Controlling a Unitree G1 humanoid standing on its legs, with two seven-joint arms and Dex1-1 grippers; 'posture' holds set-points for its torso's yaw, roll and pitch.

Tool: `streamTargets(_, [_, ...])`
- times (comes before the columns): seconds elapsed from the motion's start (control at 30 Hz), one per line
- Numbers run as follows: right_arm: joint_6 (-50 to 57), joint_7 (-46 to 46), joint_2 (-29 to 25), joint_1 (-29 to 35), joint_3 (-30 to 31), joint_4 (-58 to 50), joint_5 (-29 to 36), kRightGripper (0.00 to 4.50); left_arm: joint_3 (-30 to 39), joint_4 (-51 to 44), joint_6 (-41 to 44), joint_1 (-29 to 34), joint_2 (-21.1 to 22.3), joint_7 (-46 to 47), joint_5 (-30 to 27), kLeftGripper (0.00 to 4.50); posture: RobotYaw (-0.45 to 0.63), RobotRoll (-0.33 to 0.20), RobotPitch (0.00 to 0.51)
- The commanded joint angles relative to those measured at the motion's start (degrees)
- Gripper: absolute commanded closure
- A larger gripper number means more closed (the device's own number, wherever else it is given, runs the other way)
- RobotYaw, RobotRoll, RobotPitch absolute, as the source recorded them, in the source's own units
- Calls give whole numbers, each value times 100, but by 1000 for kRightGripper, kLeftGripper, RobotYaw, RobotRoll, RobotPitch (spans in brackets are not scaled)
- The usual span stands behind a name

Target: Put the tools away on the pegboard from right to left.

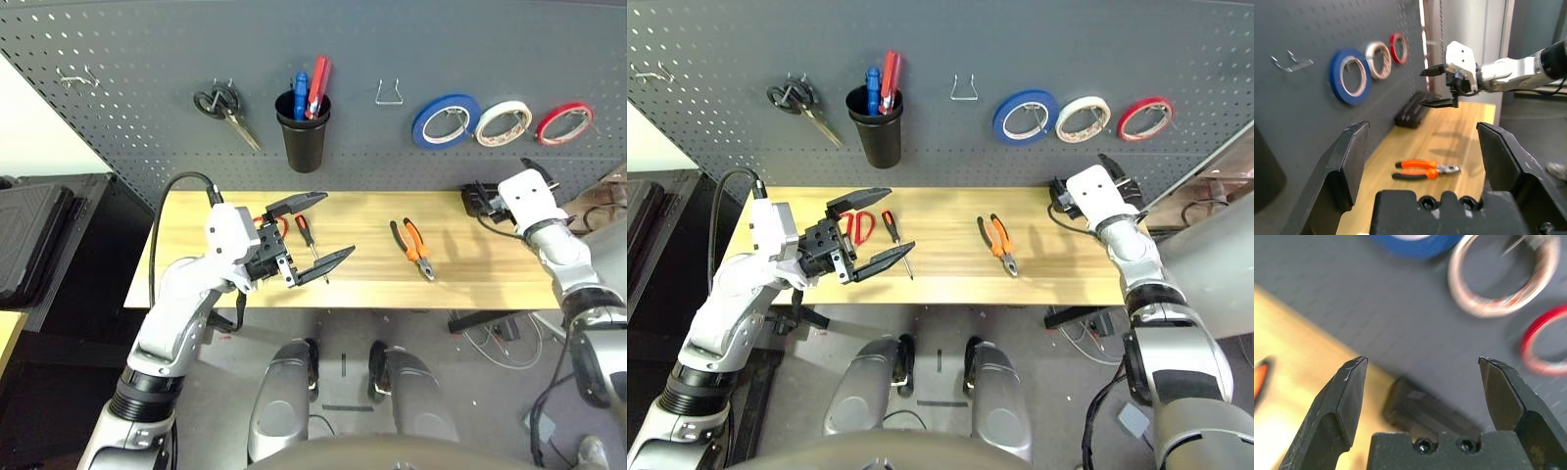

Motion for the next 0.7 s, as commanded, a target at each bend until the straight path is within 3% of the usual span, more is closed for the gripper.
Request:
streamTargets(0.03, [773, 370, 88, 331, -46, -676, 256, 9, -245, 208, 161, 5, 203, -83, 412, 0, 127, 0, 181])
streamTargets(0.2, [2457, 947, 267, 687, -32, -1827, 605, 9, -552, 711, 292, -151, 463, 0, 1150, 0, 111, 0, 194])
streamTargets(0.37, [3996, 1406, 380, 688, -57, -2561, 938, 9, -652, 936, 466, -166, 492, 6, 1404, 0, 105, 0, 207])
streamTargets(0.7, [6049, 1944, 580, -40, 81, -2476, 1128, 9, -787, 1050, 769, -206, 464, 34, 1684, 0, 115, 0, 234])
